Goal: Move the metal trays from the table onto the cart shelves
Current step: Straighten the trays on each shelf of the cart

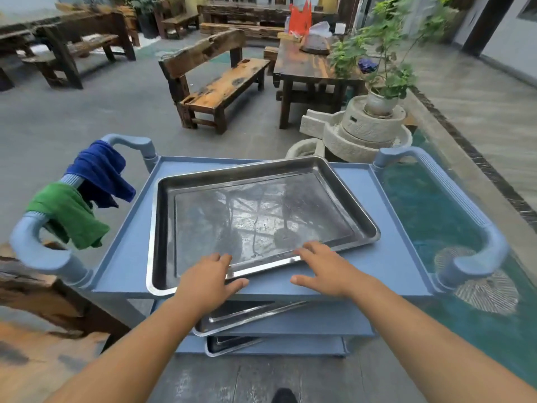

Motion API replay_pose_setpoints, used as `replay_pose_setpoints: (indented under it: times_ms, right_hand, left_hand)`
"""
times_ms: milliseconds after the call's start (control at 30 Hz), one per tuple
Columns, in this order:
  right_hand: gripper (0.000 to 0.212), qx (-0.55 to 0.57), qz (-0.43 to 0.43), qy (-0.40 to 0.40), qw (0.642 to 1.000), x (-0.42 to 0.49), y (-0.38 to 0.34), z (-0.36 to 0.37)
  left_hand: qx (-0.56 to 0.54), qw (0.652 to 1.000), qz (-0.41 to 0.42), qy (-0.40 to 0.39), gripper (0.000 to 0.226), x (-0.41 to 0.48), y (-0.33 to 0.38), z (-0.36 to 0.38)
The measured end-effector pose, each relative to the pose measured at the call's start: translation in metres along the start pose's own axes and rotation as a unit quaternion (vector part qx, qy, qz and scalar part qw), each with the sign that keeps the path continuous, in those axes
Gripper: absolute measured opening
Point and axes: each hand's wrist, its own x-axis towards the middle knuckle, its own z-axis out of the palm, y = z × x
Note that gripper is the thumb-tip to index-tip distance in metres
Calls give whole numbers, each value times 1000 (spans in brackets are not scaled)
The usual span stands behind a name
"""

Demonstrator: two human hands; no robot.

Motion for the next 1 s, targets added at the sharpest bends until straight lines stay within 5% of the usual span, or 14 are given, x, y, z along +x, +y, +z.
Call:
replay_pose_setpoints:
  times_ms: [233, 467, 1000]
  right_hand:
    - [102, -59, 8, -32, 998, 51, 67, -5]
    - [105, -102, -50, -70, 991, 88, 107, -5]
    - [113, -59, -4, -58, 997, 92, 104, 21]
  left_hand:
    - [20, 997, -56, -49, 98, 41, 4, 30]
    - [57, 993, -76, -73, 118, 50, -1, 45]
    - [49, 995, -36, -78, 118, 79, -28, 41]
